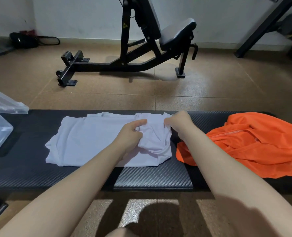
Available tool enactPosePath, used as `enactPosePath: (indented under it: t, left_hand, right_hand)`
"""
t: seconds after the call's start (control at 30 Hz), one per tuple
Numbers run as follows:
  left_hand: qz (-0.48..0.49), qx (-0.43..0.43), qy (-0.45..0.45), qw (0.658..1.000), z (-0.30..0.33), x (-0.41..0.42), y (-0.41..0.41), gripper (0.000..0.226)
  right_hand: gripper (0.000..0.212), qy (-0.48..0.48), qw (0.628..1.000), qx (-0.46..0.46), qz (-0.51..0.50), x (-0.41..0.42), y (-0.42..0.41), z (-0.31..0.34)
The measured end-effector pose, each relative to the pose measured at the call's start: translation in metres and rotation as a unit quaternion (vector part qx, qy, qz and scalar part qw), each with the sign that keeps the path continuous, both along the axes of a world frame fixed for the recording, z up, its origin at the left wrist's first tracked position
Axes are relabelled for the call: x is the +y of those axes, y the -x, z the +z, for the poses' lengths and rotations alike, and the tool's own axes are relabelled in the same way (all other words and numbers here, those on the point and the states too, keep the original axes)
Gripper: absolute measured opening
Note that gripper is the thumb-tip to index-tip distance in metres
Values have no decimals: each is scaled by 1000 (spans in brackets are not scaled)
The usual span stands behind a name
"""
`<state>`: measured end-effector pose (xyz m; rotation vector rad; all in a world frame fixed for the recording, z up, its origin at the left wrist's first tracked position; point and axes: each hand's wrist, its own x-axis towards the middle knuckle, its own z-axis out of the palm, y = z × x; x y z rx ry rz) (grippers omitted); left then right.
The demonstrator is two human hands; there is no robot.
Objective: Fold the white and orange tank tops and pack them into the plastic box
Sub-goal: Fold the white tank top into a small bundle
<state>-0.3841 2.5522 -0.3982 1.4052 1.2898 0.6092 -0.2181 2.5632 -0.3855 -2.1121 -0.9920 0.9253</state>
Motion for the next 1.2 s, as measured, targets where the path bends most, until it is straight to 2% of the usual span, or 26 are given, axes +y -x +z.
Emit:
enactPosePath:
  t: [0.07,0.13,0.17,0.23,0.3,0.37,0.43,0.5,0.57,0.6,0.7,0.77,0.83,0.97,1.1,1.13,1.2]
  left_hand:
    - [-3,5,-9,1000,2,2,4,53]
    - [-18,41,-31,998,5,6,13,56]
    - [-34,76,-62,995,5,8,19,56]
    - [-79,189,-130,970,1,14,30,59]
    - [-97,280,-161,942,-1,15,39,68]
    - [-117,266,-194,937,-7,14,43,70]
    - [-164,254,-223,927,-15,11,40,73]
    - [-199,294,-243,903,-27,9,37,89]
    - [-205,339,-252,883,-35,7,38,97]
    - [-206,355,-259,874,-37,6,40,99]
    - [-234,388,-267,851,-35,5,49,113]
    - [-247,400,-262,843,-34,7,51,125]
    - [-250,409,-250,842,-34,6,53,130]
    - [-246,410,-236,846,-39,6,55,138]
    - [-252,386,-219,860,-32,13,55,144]
    - [-254,364,-209,871,-27,12,55,142]
    - [-229,300,-186,907,-20,6,59,118]
  right_hand:
    - [28,-60,996,-29,50,3,12,14]
    - [11,-112,980,-63,150,1,32,24]
    - [13,-115,969,-59,208,-2,42,25]
    - [37,-117,948,-7,296,-13,51,18]
    - [33,-181,933,-44,308,-24,42,4]
    - [39,-206,928,-134,280,-29,23,-15]
    - [55,-121,920,-178,327,-31,17,-27]
    - [72,-43,882,-239,405,-32,22,-37]
    - [80,-28,841,-308,444,-30,29,-40]
    - [86,-23,833,-325,448,-26,29,-40]
    - [107,-1,837,-328,438,-6,24,-37]
    - [110,-3,841,-326,432,7,25,-36]
    - [110,-16,839,-332,430,12,30,-39]
    - [114,-51,808,-351,470,-12,32,-53]
    - [94,-77,806,-334,482,-48,30,-52]
    - [94,-77,800,-337,491,-57,30,-51]
    - [98,-66,781,-353,511,-68,29,-44]
